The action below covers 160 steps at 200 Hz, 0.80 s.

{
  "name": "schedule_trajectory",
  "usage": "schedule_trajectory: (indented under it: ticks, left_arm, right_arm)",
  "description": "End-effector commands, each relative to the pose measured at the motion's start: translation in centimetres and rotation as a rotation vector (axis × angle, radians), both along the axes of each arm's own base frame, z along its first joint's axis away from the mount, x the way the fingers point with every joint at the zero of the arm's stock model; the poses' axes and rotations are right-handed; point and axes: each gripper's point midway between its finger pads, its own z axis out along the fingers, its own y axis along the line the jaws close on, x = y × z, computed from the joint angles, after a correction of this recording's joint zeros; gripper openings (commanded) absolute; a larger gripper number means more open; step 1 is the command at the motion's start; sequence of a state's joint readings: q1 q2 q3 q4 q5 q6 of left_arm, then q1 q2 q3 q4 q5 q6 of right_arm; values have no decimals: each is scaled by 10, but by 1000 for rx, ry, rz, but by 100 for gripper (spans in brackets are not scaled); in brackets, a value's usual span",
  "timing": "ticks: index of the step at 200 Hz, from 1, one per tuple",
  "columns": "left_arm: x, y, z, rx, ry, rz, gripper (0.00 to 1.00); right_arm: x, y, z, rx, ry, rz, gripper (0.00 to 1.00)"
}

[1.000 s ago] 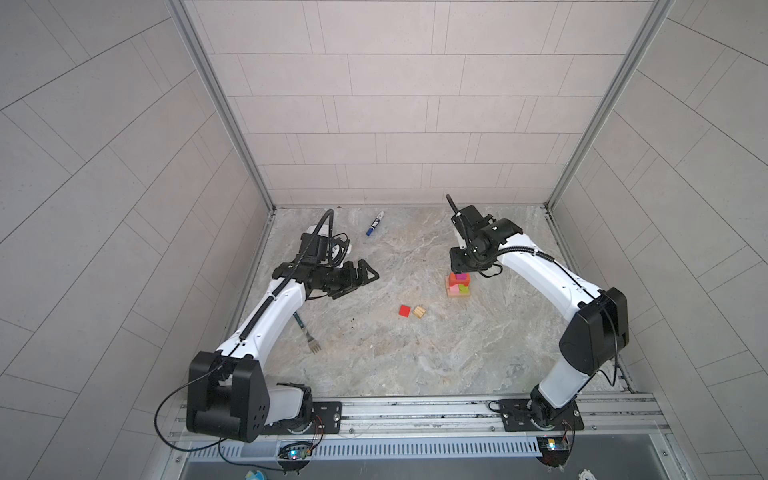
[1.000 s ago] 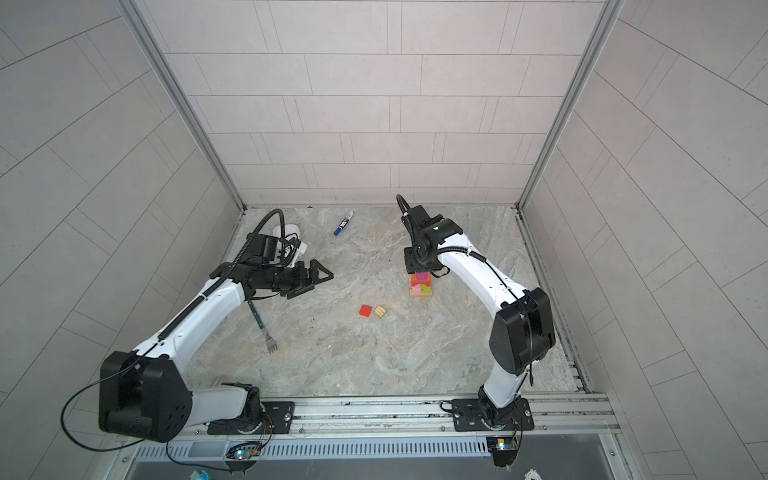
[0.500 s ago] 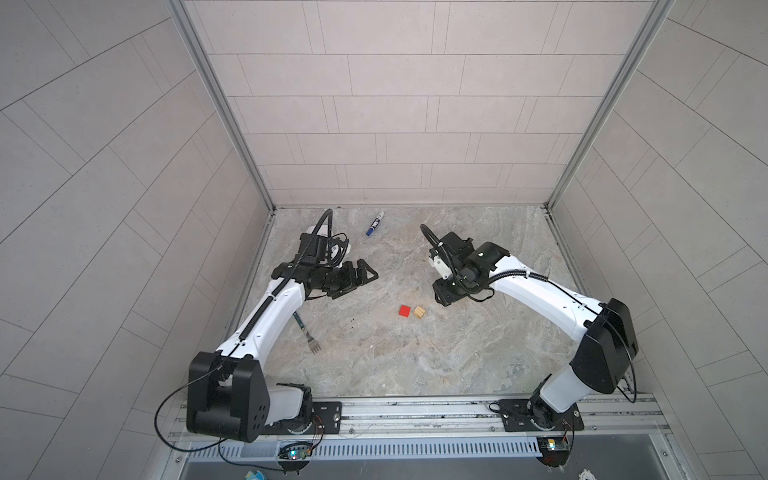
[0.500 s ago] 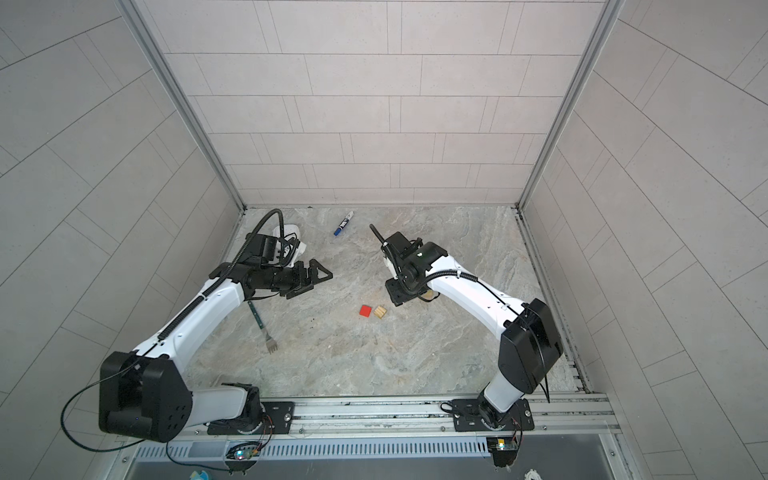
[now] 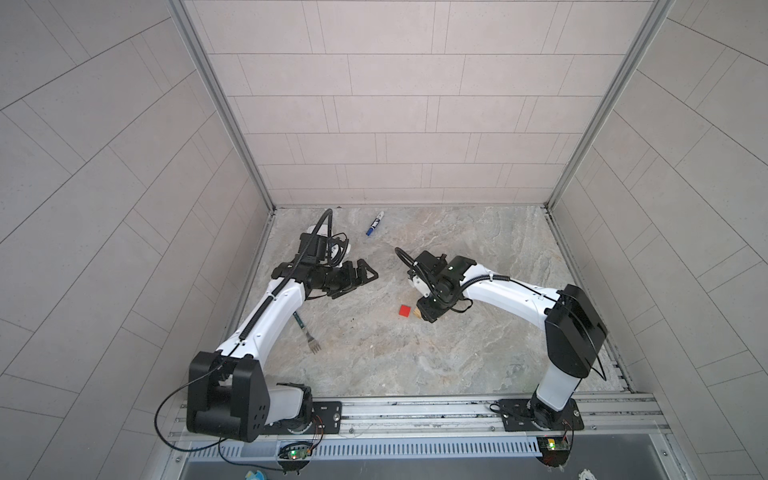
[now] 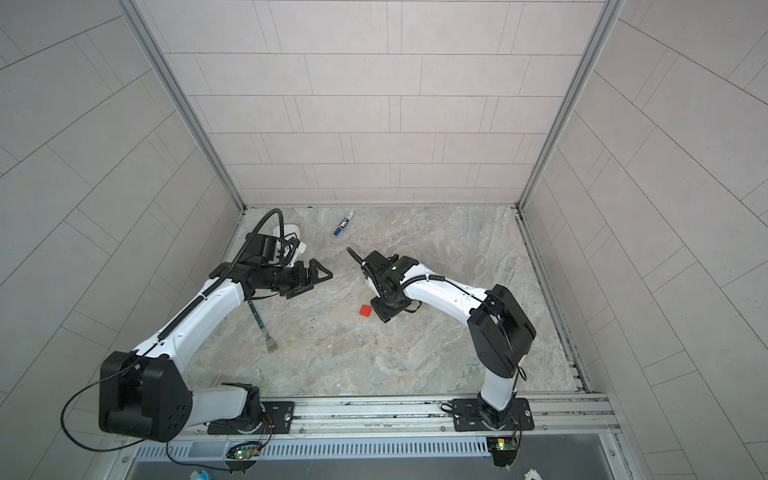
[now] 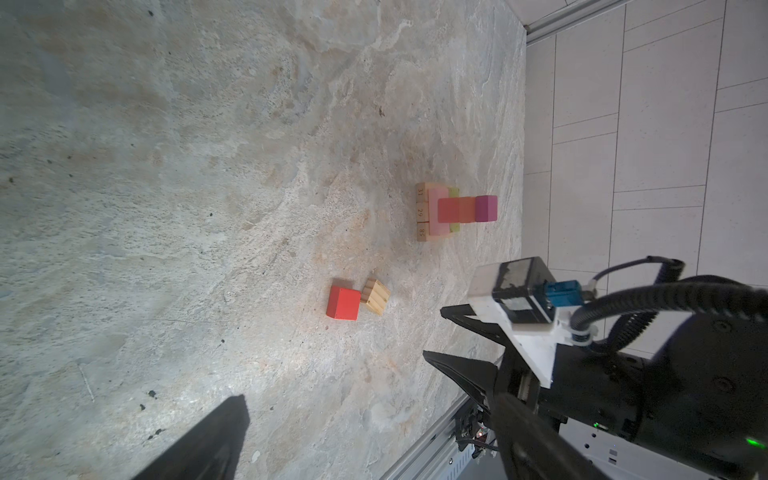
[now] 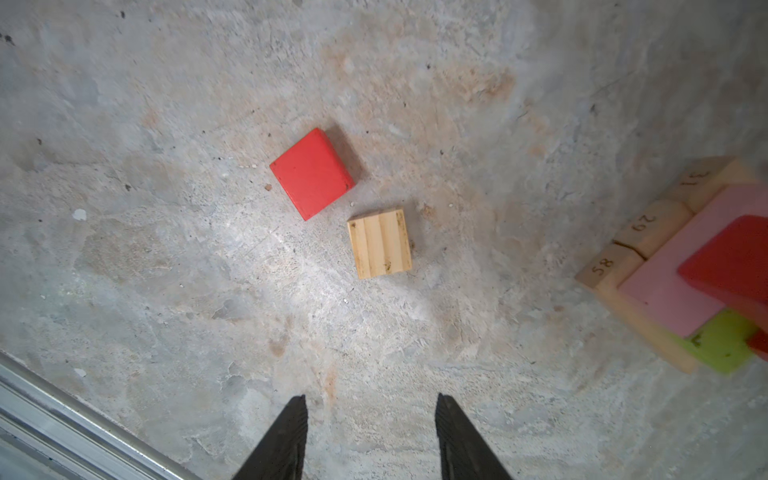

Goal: Build the wood block tower
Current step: 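Move the right gripper over the light wooden cube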

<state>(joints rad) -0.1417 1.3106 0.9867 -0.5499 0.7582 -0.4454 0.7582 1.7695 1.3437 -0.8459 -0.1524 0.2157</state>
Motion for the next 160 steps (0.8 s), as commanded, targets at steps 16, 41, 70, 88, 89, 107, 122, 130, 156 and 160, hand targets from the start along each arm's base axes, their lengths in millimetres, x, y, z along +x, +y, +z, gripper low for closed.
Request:
schedule_trajectory:
  ticks: [16,41,70,88,89,107,122,130,156,160]
  left_arm:
    - [-2,3,2,0,-13,7,99]
    - [-1,2,2,-2,-11,8,98]
    - [-1,2,2,-3,-12,8,98]
    - [-2,2,2,-3,-10,7,98]
    - [-1,3,2,-3,-11,8,98]
    - [-1,3,2,-4,-12,8,99]
    - [-1,3,2,-3,-10,10,99]
    - [-1,3,1,-3,-9,9,99]
    - [-1,3,2,-4,-11,9,99]
    - [-1,3,2,-5,-9,9,99]
  right_arm:
    - [7,13,-14,15,-4,39,50]
    - [14,19,-24,3,5,52,50]
    - [21,21,-31,-17,-10,74,50]
    - [26,21,-35,-43,-14,79,50]
    - [26,20,-36,-46,-14,79,50]
    - [28,20,-41,-65,-12,88,49]
    - [29,21,-44,-73,-8,94,49]
    - [30,20,-46,-75,-9,93,49]
    - [30,21,-50,-79,-4,101,48]
    - [30,21,-51,-81,-4,100,48]
